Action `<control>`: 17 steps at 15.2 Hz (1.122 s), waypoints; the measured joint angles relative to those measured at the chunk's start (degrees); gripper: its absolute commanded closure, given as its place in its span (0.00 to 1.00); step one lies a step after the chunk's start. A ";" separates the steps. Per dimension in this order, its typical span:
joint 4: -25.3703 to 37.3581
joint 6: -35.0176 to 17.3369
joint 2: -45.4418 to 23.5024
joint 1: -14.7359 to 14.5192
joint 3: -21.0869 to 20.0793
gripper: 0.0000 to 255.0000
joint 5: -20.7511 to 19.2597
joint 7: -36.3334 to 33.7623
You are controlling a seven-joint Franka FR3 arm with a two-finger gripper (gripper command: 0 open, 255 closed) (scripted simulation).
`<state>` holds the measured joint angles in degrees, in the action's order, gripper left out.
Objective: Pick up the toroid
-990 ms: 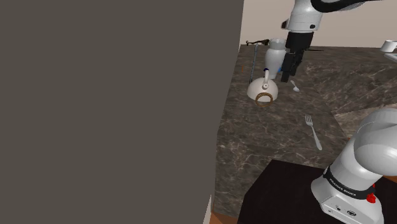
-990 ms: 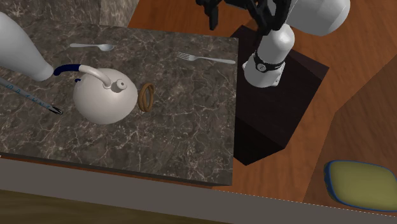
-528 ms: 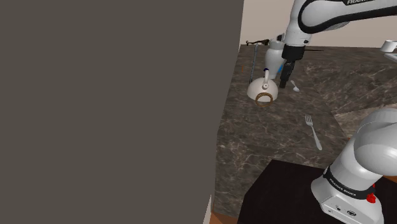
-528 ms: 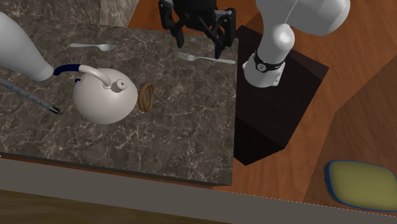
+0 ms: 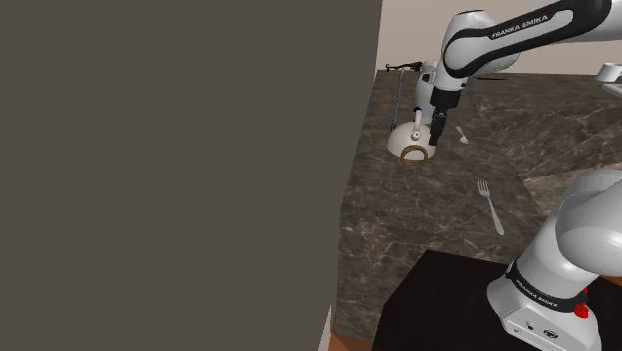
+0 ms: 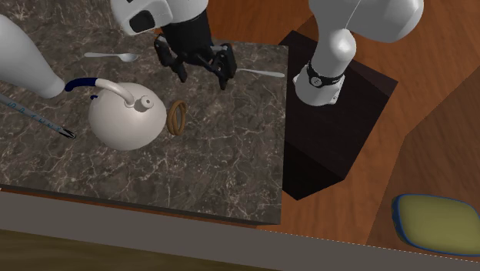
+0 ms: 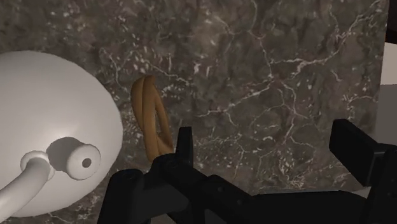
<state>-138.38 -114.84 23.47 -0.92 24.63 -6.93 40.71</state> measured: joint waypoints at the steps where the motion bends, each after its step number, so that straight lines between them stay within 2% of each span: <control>1: 0.74 -1.38 -1.97 -0.40 1.10 0.00 0.38 2.24; 6: 5.27 -8.72 -13.81 -2.59 6.33 0.00 5.16 14.63; 9: 7.82 -11.07 -19.13 -3.08 7.81 0.00 8.51 20.58; 16: 6.53 -15.13 -20.39 -3.06 8.44 0.00 11.54 23.84; 17: 6.57 -15.15 -20.44 -3.09 8.49 1.00 11.86 24.11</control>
<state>-131.81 -129.99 3.02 -4.01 33.12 4.93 64.82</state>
